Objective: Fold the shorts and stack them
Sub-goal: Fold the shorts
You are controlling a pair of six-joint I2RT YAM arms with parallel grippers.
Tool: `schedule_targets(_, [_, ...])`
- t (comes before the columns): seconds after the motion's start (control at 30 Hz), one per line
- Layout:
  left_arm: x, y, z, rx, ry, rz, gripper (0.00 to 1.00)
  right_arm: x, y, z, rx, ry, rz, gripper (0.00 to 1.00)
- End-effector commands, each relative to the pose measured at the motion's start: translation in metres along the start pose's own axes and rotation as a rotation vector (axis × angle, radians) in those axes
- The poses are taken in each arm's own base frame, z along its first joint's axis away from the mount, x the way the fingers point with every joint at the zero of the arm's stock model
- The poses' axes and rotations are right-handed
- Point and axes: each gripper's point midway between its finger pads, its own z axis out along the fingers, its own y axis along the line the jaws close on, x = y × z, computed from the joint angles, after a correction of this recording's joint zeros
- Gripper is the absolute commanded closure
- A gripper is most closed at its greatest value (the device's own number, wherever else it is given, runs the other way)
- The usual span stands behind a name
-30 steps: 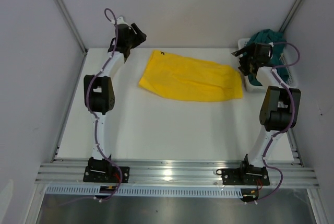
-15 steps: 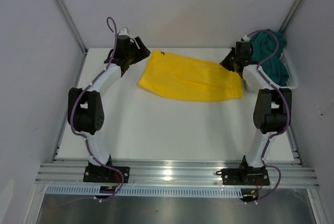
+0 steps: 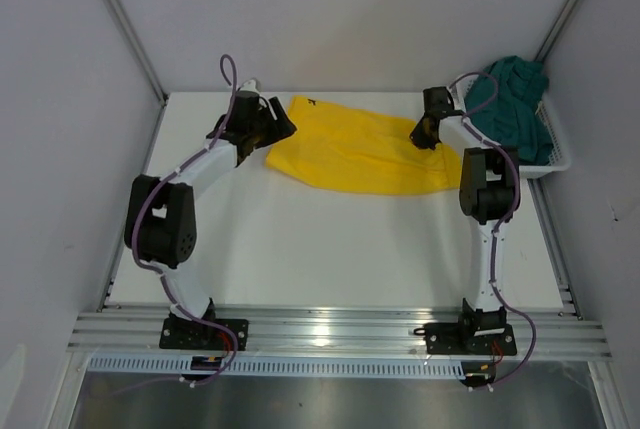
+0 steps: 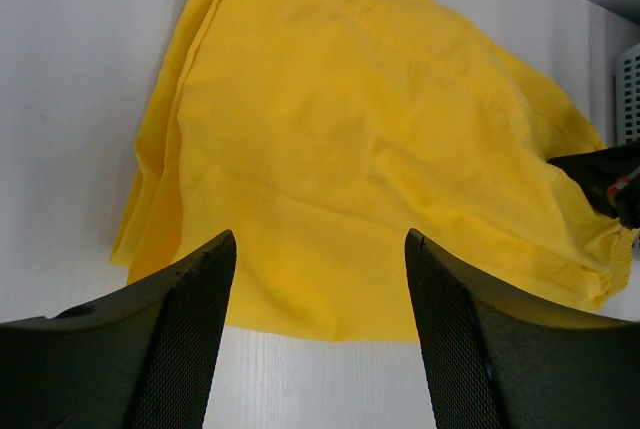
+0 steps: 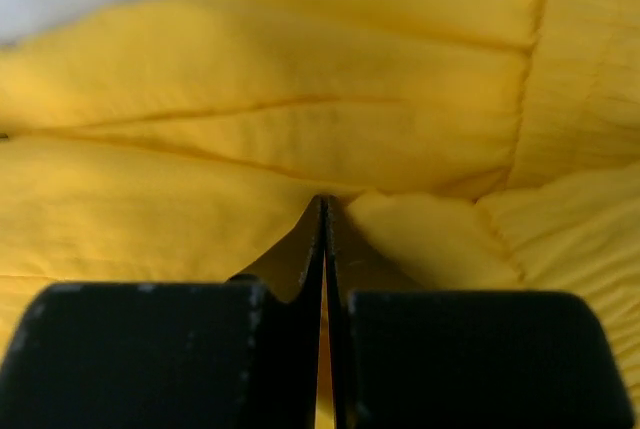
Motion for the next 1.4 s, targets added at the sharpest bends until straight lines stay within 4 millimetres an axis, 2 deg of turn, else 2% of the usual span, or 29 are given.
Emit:
schedule_targets(0.0, [-0.032, -0.023, -0.036, 0.053, -0.11, 0.045, 0.29, 0.035, 0.004, -0.015, 0.069, 0.067, -0.074, 1.0])
schedule_targets(0.07, [-0.037, -0.024, -0.048, 0.05, -0.132, 0.051, 0.29, 0.055, -0.002, -0.025, 0.085, 0.1, -0.088, 1.0])
schedule_targets(0.1, [-0.03, -0.019, -0.05, 0.037, -0.122, 0.051, 0.29, 0.068, 0.001, -0.031, 0.076, 0.112, -0.105, 1.0])
schedule_targets(0.13, [-0.036, -0.022, -0.06, 0.042, -0.146, 0.055, 0.29, 0.082, -0.006, -0.042, 0.079, 0.119, -0.107, 1.0])
schedule_targets(0.17, [-0.029, -0.017, -0.062, 0.033, -0.135, 0.056, 0.29, 0.09, -0.008, -0.048, 0.077, 0.125, -0.111, 1.0])
schedule_targets(0.23, [-0.032, -0.018, -0.076, 0.037, -0.156, 0.061, 0.29, 0.111, -0.003, -0.06, 0.043, 0.131, -0.122, 1.0])
schedule_targets(0.27, [-0.025, -0.014, -0.079, 0.03, -0.146, 0.062, 0.29, 0.126, -0.012, -0.07, 0.05, 0.149, -0.128, 1.0])
schedule_targets(0.3, [-0.025, -0.014, -0.084, 0.031, -0.151, 0.065, 0.29, 0.142, -0.007, -0.078, 0.032, 0.161, -0.151, 1.0])
schedule_targets(0.37, [-0.026, -0.014, -0.1, 0.03, -0.173, 0.066, 0.29, 0.157, -0.001, -0.097, 0.006, 0.159, -0.162, 1.0])
schedule_targets(0.4, [-0.021, -0.01, -0.105, 0.025, -0.17, 0.067, 0.29, 0.178, -0.012, -0.101, 0.026, 0.183, -0.182, 1.0])
schedule_targets(0.43, [-0.022, -0.011, -0.112, 0.03, -0.18, 0.066, 0.29, 0.2, -0.004, -0.11, 0.004, 0.193, -0.22, 1.0])
schedule_targets(0.47, [-0.024, -0.014, -0.125, 0.049, -0.209, 0.068, 0.29, 0.209, -0.004, -0.117, 0.005, 0.193, -0.215, 1.0])
schedule_targets(0.57, [-0.016, -0.019, -0.144, 0.086, -0.223, 0.069, 0.29, 0.228, -0.001, -0.135, -0.015, 0.191, -0.228, 0.98])
schedule_targets(0.63, [-0.009, -0.028, -0.151, 0.111, -0.217, 0.084, 0.29, 0.221, 0.006, -0.145, -0.044, 0.178, -0.223, 0.93])
schedule_targets(0.67, [0.0, -0.027, -0.152, 0.114, -0.201, 0.091, 0.29, 0.214, 0.008, -0.148, -0.049, 0.164, -0.222, 0.89])
schedule_targets(0.7, [0.0, -0.034, -0.159, 0.138, -0.211, 0.101, 0.29, 0.207, 0.009, -0.151, -0.049, 0.145, -0.233, 0.84])
schedule_targets(0.73, [0.007, -0.041, -0.161, 0.163, -0.203, 0.113, 0.29, 0.196, 0.014, -0.16, -0.058, 0.125, -0.228, 0.75])
schedule_targets(0.77, [0.015, -0.042, -0.161, 0.169, -0.193, 0.122, 0.29, 0.188, 0.015, -0.164, -0.064, 0.109, -0.225, 0.6])
schedule_targets(0.8, [0.02, -0.046, -0.162, 0.185, -0.187, 0.137, 0.29, 0.182, 0.016, -0.17, -0.076, 0.096, -0.229, 0.52])
schedule_targets(0.83, [0.026, -0.053, -0.165, 0.207, -0.179, 0.154, 0.29, 0.172, 0.022, -0.183, -0.115, 0.067, -0.223, 0.45])
schedule_targets(0.87, [0.03, -0.055, -0.165, 0.217, -0.173, 0.168, 0.29, 0.171, 0.021, -0.188, -0.13, 0.061, -0.228, 0.37])
schedule_targets(0.93, [0.039, -0.059, -0.164, 0.23, -0.153, 0.197, 0.29, 0.165, 0.025, -0.203, -0.191, 0.047, -0.25, 0.29])
schedule_targets(1.13, [0.062, -0.055, -0.15, 0.238, -0.082, 0.219, 0.29, 0.181, 0.017, -0.218, -0.334, 0.113, -0.445, 0.26])
schedule_targets(1.17, [0.065, -0.053, -0.148, 0.234, -0.072, 0.222, 0.29, 0.186, 0.019, -0.226, -0.393, 0.137, -0.457, 0.26])
schedule_targets(1.37, [0.079, -0.043, -0.137, 0.203, -0.032, 0.209, 0.29, 0.2, -0.008, -0.222, -0.413, 0.198, -0.519, 0.24])
